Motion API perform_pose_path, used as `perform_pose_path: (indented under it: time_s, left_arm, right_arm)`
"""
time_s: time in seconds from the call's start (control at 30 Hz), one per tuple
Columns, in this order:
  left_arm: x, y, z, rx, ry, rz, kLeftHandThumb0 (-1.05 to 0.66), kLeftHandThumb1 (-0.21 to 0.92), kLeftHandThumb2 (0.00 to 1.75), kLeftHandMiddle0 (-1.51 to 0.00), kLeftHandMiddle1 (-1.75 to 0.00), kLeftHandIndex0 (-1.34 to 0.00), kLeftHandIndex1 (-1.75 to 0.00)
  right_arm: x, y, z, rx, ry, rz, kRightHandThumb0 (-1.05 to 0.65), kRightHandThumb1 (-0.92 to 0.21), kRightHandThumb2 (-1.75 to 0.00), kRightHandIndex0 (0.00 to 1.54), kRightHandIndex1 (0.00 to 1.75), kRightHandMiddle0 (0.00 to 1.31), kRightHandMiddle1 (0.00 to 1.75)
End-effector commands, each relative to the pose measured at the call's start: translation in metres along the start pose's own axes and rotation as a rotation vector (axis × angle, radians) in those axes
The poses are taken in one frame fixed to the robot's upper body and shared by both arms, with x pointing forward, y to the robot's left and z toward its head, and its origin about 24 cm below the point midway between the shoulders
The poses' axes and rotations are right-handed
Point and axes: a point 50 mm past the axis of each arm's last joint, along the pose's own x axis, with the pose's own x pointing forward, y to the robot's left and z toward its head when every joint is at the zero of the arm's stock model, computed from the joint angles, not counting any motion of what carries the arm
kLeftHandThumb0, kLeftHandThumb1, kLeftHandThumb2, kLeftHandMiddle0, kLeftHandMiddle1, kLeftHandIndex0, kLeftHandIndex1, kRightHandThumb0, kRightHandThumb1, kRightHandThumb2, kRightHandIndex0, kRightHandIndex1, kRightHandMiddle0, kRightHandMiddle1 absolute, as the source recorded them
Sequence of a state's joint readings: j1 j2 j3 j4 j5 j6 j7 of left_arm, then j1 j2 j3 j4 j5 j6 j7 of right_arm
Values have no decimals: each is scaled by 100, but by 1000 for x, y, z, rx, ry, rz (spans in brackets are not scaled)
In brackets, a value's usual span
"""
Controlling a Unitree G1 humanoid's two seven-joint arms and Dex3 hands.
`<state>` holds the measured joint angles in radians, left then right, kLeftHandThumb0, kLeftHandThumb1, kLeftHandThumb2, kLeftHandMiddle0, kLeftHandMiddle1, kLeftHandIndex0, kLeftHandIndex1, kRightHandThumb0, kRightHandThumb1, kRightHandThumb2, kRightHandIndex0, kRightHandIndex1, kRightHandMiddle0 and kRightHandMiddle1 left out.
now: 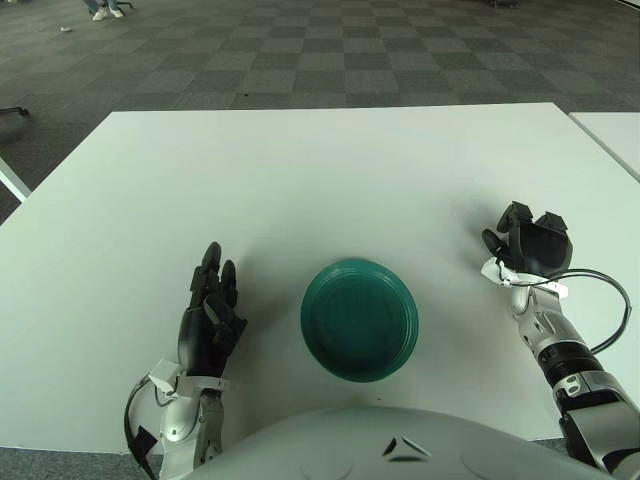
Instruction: Put the charger into the plate.
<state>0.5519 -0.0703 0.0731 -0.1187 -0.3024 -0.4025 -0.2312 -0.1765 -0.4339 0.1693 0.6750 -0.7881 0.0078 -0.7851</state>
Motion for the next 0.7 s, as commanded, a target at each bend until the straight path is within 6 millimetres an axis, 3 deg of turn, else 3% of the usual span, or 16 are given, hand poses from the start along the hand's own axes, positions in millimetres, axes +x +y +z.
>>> perform_pose_path:
  time_s: [0.0, 0.3, 0.67]
  left_arm:
    - [1, 3, -1, 9, 14, 4, -105, 92, 107, 0, 0, 0, -22]
    - [2, 5, -1, 9, 14, 5, -105, 92, 107, 0, 0, 0, -22]
    - [4, 7, -1, 10, 15, 6, -105, 92, 107, 0, 0, 0, -22]
  right_arm:
    - [-64, 39, -19, -31, 102, 245, -46, -39, -122, 109, 175, 55, 175]
    - [-57, 24, -11, -11, 45, 189, -46, -39, -122, 112, 175, 56, 175]
    - [-45, -21, 17, 71, -53, 41, -46, -37, -124, 112, 175, 57, 175]
